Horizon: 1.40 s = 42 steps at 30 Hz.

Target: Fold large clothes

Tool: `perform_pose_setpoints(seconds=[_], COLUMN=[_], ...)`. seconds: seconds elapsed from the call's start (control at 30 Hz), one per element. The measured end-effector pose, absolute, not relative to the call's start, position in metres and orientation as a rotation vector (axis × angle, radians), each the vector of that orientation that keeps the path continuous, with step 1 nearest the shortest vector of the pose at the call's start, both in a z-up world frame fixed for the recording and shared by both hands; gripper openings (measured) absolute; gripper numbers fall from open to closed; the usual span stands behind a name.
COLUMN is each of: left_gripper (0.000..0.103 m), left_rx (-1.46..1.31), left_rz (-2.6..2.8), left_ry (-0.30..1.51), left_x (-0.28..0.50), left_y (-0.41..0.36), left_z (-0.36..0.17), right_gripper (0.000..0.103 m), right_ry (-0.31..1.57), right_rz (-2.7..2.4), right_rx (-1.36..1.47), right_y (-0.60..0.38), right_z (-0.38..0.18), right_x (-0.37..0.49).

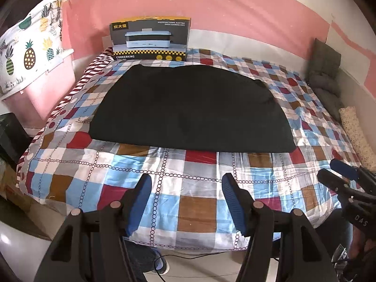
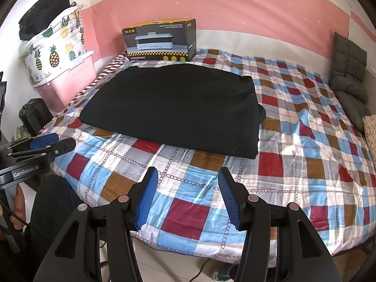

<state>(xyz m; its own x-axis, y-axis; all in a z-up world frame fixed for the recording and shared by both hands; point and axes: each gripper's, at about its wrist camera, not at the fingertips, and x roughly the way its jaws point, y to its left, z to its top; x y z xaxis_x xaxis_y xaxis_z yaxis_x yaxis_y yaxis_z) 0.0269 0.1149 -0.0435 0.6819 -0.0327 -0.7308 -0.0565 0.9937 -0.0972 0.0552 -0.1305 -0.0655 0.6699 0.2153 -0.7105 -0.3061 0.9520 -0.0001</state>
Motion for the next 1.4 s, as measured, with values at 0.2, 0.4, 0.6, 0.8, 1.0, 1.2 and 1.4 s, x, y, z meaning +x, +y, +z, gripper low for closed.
perform_pose_setpoints(seconds=[0.2,0.4,0.6,0.8,1.0,1.2,1.4], left_gripper=[0.064,0.064,0.064,0.064,0.064,0.064,0.064], left_rx=[-0.128,-0.126,-0.126,-0.131,-0.132,-0.144,-0.128], left_rz=[0.004,-0.005,-0.007,-0.007,-0.009,-0.015,-0.004], left_ry=[0.82,0.81,0.809,0.814,0.815,0.823,0.823], left_x=[0.0267,0.0254,0.0251,0.0259,0.0258,0.0255,0.025], left_y=[0.115,0.1137,0.1132,0.1141,0.1153,0.1176,0.1152], left_z=[-0.0426,-0.0409,-0.0401,-0.0401,-0.0404,-0.043,-0.043], right_gripper=[0.054,0.054,0.054,0.054,0.054,0.054,0.054], right_ry=[0.781,0.783,0.782,0.782,0.782,0.785,0.785], right_rz=[0.294,0.296,0.294,0.296,0.298,0.301,0.302], right_rx=[-0.122,-0.124,-0.124,-0.124,-0.125,-0.126,-0.126], right_y=[-0.1305,-0.1305,-0.1293,-0.1298,-0.1292,-0.1289,-0.129], right_z=[-0.065,-0.065,-0.0649,-0.0649,-0.0647,-0.0644,-0.0646], right_x=[0.0552,0.0556,0.0551,0.0556,0.0558,0.0555,0.0554])
